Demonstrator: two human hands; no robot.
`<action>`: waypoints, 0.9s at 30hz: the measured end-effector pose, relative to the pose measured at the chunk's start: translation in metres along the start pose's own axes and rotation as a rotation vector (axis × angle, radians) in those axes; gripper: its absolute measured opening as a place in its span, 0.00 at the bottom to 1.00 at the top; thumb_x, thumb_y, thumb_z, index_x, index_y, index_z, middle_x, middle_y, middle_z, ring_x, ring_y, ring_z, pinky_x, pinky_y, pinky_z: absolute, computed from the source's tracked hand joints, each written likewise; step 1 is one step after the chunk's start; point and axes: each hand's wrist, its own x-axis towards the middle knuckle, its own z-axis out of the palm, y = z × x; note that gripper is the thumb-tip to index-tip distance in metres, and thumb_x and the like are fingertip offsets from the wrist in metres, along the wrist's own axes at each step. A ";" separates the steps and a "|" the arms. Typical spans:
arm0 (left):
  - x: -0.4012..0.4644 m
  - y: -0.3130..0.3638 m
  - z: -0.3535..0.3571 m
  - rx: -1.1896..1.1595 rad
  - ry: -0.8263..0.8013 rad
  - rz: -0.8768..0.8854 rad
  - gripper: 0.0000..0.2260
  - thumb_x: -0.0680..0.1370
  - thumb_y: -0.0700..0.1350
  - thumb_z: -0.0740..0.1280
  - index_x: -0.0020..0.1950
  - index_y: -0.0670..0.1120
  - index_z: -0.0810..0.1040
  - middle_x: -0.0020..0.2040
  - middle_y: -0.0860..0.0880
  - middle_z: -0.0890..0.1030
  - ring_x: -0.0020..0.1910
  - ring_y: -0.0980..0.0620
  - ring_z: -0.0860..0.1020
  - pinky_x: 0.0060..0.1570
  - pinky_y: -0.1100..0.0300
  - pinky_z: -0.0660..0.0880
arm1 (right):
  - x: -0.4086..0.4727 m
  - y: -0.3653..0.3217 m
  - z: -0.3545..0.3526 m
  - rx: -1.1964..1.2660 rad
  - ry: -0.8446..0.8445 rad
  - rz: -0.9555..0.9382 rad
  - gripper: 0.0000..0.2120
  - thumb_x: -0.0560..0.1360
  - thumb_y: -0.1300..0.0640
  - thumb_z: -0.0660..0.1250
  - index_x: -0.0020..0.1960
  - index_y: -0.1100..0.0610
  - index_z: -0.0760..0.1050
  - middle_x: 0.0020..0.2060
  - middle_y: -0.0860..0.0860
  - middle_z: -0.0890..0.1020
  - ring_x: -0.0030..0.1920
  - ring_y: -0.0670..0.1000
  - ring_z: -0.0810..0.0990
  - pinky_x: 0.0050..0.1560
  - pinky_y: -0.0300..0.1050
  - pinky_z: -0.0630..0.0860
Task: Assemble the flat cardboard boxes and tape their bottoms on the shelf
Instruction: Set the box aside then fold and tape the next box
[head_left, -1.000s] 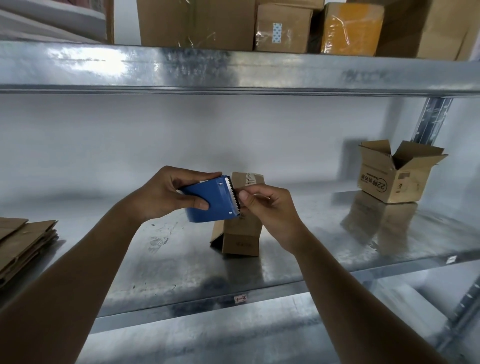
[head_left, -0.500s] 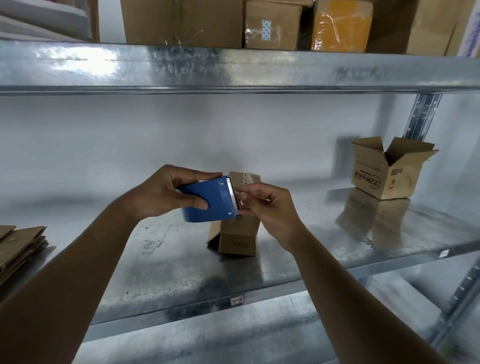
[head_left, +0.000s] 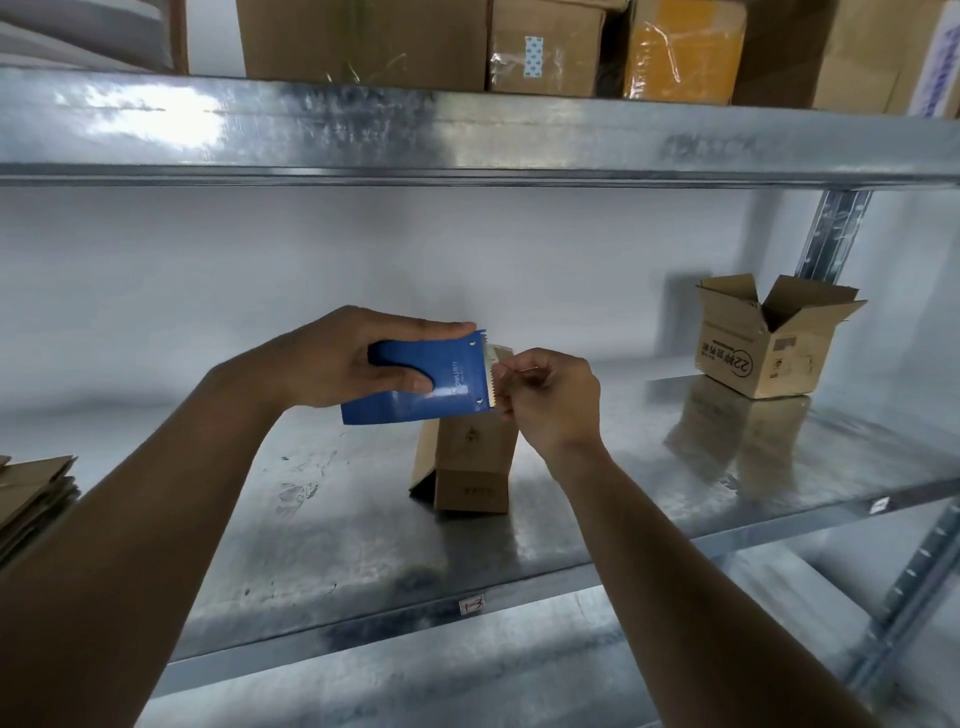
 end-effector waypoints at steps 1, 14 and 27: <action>0.001 -0.002 -0.004 0.023 -0.014 -0.005 0.27 0.74 0.58 0.71 0.71 0.75 0.69 0.66 0.70 0.76 0.61 0.62 0.77 0.54 0.66 0.79 | 0.001 0.003 -0.001 -0.046 0.043 -0.008 0.12 0.77 0.65 0.72 0.38 0.52 0.83 0.33 0.47 0.85 0.31 0.46 0.84 0.36 0.44 0.83; 0.008 -0.035 -0.011 0.098 -0.076 -0.071 0.27 0.76 0.55 0.71 0.70 0.77 0.68 0.59 0.77 0.73 0.57 0.68 0.75 0.48 0.72 0.75 | 0.001 0.031 -0.021 -0.289 0.224 0.015 0.14 0.78 0.63 0.70 0.39 0.46 0.83 0.36 0.38 0.84 0.44 0.44 0.84 0.51 0.42 0.81; 0.034 -0.056 -0.008 0.145 -0.141 -0.094 0.27 0.79 0.49 0.72 0.74 0.69 0.69 0.68 0.66 0.74 0.58 0.73 0.73 0.51 0.76 0.73 | 0.014 0.059 -0.005 0.116 0.165 0.341 0.06 0.75 0.59 0.78 0.42 0.50 0.87 0.37 0.46 0.88 0.41 0.56 0.88 0.46 0.52 0.85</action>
